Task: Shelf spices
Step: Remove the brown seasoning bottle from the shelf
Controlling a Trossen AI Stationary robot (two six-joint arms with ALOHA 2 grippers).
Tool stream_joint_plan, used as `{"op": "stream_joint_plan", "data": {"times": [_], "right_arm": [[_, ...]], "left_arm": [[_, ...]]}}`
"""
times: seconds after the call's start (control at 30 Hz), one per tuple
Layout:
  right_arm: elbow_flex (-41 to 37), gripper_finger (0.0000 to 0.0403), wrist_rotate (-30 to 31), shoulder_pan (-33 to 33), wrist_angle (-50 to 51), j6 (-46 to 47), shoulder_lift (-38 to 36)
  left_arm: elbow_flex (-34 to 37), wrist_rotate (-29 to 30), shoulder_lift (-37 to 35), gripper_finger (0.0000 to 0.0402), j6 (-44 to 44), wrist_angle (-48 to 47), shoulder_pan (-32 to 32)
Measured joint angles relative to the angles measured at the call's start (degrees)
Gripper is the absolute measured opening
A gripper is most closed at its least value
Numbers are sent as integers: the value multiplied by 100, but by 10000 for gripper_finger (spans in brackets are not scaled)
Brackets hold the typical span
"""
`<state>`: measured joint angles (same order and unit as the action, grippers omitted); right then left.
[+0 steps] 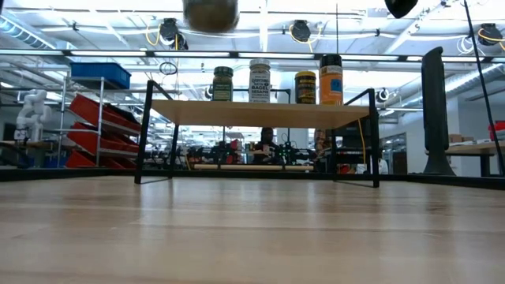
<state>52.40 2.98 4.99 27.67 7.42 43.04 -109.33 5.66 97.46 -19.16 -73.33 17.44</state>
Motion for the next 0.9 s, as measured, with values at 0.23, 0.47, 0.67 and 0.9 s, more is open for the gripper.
{"op": "stream_joint_plan", "data": {"times": [0.23,0.47,0.67,0.9], "right_arm": [[0,0,-5,0,0,29,1],[0,0,-9,-2,10,29,1],[0,0,-9,-1,128,29,-1],[0,0,-9,0,164,29,-1]], "left_arm": [[458,86,635,279,-7,266,303],[477,334,1412,279,63,761,373],[477,552,1877,279,657,1004,341],[477,581,1898,279,952,998,94]]}}
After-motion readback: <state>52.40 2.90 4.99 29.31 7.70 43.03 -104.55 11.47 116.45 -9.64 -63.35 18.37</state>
